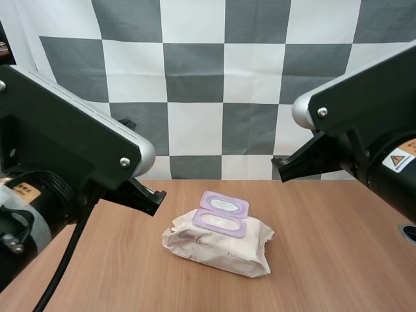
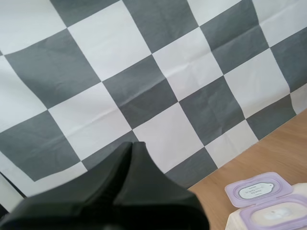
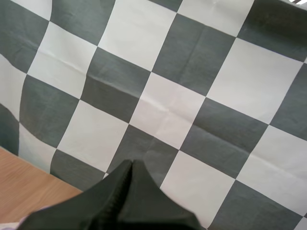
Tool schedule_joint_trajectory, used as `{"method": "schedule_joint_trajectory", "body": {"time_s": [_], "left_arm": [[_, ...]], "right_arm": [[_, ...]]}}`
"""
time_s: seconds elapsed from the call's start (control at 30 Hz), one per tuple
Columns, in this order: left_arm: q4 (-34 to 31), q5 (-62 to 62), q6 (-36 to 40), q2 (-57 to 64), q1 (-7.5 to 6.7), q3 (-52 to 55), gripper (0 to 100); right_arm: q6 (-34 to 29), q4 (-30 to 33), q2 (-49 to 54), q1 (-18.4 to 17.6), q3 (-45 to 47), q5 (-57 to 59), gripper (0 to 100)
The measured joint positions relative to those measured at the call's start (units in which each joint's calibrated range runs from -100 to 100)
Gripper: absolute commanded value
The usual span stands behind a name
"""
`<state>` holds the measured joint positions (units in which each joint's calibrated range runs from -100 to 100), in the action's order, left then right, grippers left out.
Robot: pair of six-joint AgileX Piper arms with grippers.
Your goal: Open the wet wipes lid
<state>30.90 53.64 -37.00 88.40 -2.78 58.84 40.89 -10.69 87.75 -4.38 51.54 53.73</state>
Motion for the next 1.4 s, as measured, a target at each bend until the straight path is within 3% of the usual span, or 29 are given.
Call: {"method": "schedule_joint_trajectory", "body": {"time_s": [0.03,0.07,0.17,0.27,0.5,0.67,0.8,0.93,1.07,1.4], "left_arm": [[-1.7,-0.2,1.2,0.5,-0.43,0.2,0],[-10.1,-4.7,8.7,3.5,-0.79,3.8,0],[-15.4,-16.1,15.8,5.7,-0.79,12.5,0],[-15.7,-26.6,19.7,8.3,-0.72,20.5,0],[-14.4,-47.5,22.4,11.6,-0.29,36.5,0],[-14.1,-52.7,25.3,11.6,0.38,41.1,0],[-14.1,-48.4,25.3,11.6,0.71,41.2,0],[-14.6,-38.2,26.5,11.6,0.94,41.2,0],[-19.3,-32.2,31.4,11.6,1.17,41.2,0],[-36.5,-21.6,46.4,11.6,1.36,41.2,0]], "right_arm": [[-0.3,0.3,0.1,0.0,0.5,-0.7,0],[-2.3,3.7,2.9,0.1,6.2,-8.3,0],[-3.0,3.9,10.2,0.1,16.5,-22.6,0],[-3.2,-1.6,11.8,0.1,25.0,-33.5,0],[-3.2,-7.7,12.2,0.1,39.7,-52.0,0],[-3.2,-9.7,12.2,0.6,47.7,-59.7,0],[-3.2,-9.0,12.2,0.6,48.5,-57.5,0],[-3.2,-8.7,12.2,1.0,48.5,-48.1,0],[-5.5,-7.6,12.2,1.2,48.5,-37.1,0],[-20.1,8.4,12.2,2.1,48.5,-22.1,0]]}}
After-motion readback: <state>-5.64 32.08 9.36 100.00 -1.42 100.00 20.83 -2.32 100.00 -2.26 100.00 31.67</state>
